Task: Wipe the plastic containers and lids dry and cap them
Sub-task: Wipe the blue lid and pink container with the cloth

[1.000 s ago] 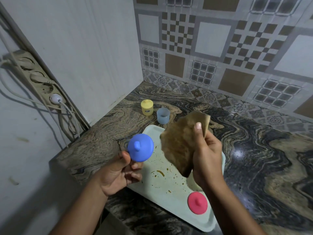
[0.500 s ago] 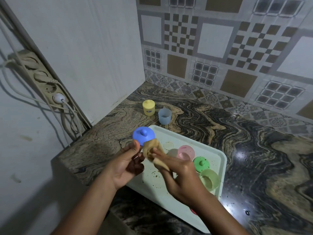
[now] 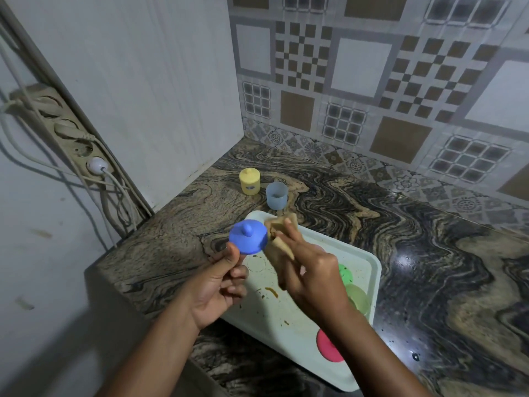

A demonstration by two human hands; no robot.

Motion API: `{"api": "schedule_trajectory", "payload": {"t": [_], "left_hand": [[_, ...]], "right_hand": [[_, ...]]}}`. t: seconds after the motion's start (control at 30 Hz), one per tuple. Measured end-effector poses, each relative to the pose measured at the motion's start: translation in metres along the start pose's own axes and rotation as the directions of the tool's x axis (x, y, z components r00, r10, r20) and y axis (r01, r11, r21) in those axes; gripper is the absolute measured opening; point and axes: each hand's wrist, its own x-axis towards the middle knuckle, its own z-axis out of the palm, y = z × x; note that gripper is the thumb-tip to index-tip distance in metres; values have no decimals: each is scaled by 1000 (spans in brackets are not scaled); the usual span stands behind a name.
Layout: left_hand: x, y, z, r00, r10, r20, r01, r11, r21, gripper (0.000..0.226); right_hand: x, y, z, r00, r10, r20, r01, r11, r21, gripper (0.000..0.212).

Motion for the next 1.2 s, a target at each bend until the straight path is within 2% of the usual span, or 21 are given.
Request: {"api": "schedule_trajectory", "payload": {"t": [0.03,0.1,0.23,0.33,0.4,0.47,0.5,0.57,0.63,0.7,0.77,0.83,0.93,1.0,1.07,1.13,1.2], "left_hand": [[0,0,0,1000,-1,-14,1,1000,2,62],[0,1,1,1000,12,-25,-12,1000,15,60],[3,2,7,1000,12,6,-12,999,42,62],[4,4,6,1000,2,4,-3,999,52,60],[2,5,5,999,16,-47,-12,996,83,38],[2,3,5,992,35,-119,-22,993,113,13],[3,2,5,988,44,-148,-24,990,137,10],[6,-2,2,982,57,-181,-19,978,209,14],[8,-7,0,976,76,-206,-13,957,290,30],[9,-8,-3,967,118,-225,-26,926,376,40],[7,-7,-2,960,172,-220,-42,866,498,46],[5,-5,1,959,219,-178,-51,755,653,44],[4,0,3,943,321,-85,-107,537,837,19],[4,7,2,875,483,34,-191,281,941,13],[4,15,4,768,573,286,-309,-59,949,23],[7,24,9,702,480,526,-428,-307,850,30],[12,31,14,697,361,620,-470,-424,774,31]], "right_hand": [[2,0,-2,999,18,-50,-18,1000,0,39],[2,-5,-3,997,-38,-73,40,999,28,39],[2,-7,5,981,-172,85,169,985,39,45],[3,6,8,984,-133,122,134,991,-1,50],[5,14,6,991,13,131,-13,1000,-3,51],[6,16,7,951,284,121,-292,955,50,31],[8,18,10,894,430,124,-443,889,115,23],[10,18,15,760,622,188,-647,699,306,47],[9,18,18,685,669,289,-708,517,482,67],[6,16,16,673,656,343,-717,462,523,81],[5,15,14,669,662,338,-715,449,536,80],[3,18,12,642,685,345,-724,393,567,66],[0,21,11,607,720,336,-740,359,569,43],[-1,24,11,598,739,311,-746,371,553,38],[-1,25,10,603,742,291,-746,396,535,38],[0,24,10,616,737,280,-739,417,529,40],[2,21,10,624,734,270,-731,425,534,39]]}}
